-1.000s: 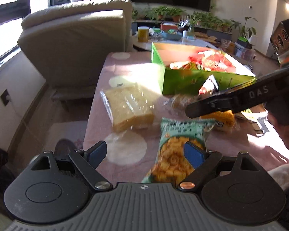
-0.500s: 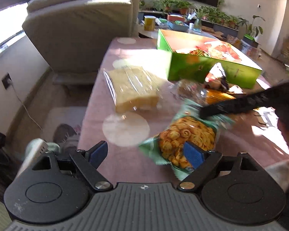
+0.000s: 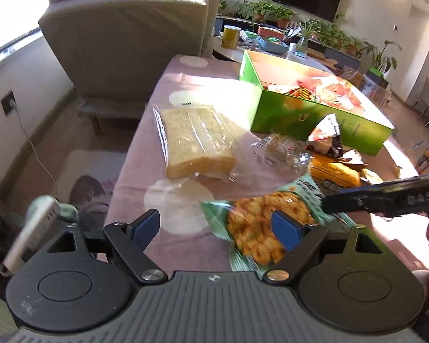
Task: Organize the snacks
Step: 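Grasp the green curly-snack packet with the right gripper, then carry the green packet into the green box and open the right gripper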
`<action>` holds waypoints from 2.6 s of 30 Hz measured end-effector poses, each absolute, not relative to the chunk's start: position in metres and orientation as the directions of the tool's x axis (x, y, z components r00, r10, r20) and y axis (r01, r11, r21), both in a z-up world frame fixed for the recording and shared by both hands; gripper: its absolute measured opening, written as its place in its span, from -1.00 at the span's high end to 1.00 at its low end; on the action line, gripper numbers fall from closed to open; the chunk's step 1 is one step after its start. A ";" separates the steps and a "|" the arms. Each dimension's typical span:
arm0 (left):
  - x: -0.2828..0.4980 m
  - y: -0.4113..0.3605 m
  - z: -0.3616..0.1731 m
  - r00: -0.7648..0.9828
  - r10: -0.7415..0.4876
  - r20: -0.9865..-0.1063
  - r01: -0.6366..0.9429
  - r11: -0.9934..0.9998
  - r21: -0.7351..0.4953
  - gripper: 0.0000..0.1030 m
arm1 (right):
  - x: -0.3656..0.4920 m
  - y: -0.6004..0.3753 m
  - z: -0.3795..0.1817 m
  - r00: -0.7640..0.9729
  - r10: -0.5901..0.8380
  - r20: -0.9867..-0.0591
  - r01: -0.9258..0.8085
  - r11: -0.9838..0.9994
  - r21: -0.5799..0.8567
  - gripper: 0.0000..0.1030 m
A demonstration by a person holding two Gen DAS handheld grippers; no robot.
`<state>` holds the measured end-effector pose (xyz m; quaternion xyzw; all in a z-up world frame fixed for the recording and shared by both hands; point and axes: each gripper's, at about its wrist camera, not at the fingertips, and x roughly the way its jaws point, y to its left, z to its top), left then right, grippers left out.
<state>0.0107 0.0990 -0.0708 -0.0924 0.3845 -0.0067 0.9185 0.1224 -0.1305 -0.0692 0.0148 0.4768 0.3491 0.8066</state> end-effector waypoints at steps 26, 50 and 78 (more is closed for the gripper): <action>0.016 0.061 -0.035 0.785 -0.212 -0.582 0.162 0.977 -0.139 -0.42 | 0.111 -0.118 -0.033 0.369 0.646 -0.668 -0.629 0.703 0.331 -0.05; 0.173 0.008 0.021 0.836 -0.271 -0.477 0.300 0.954 -0.016 -0.43 | 0.228 -0.166 0.010 0.595 0.616 -0.516 -0.473 0.788 0.394 -0.05; 0.274 0.016 -0.036 0.781 -0.204 -0.590 0.239 0.971 -0.019 -0.48 | 0.303 -0.165 -0.040 0.605 0.545 -0.580 -0.373 0.838 0.398 -0.23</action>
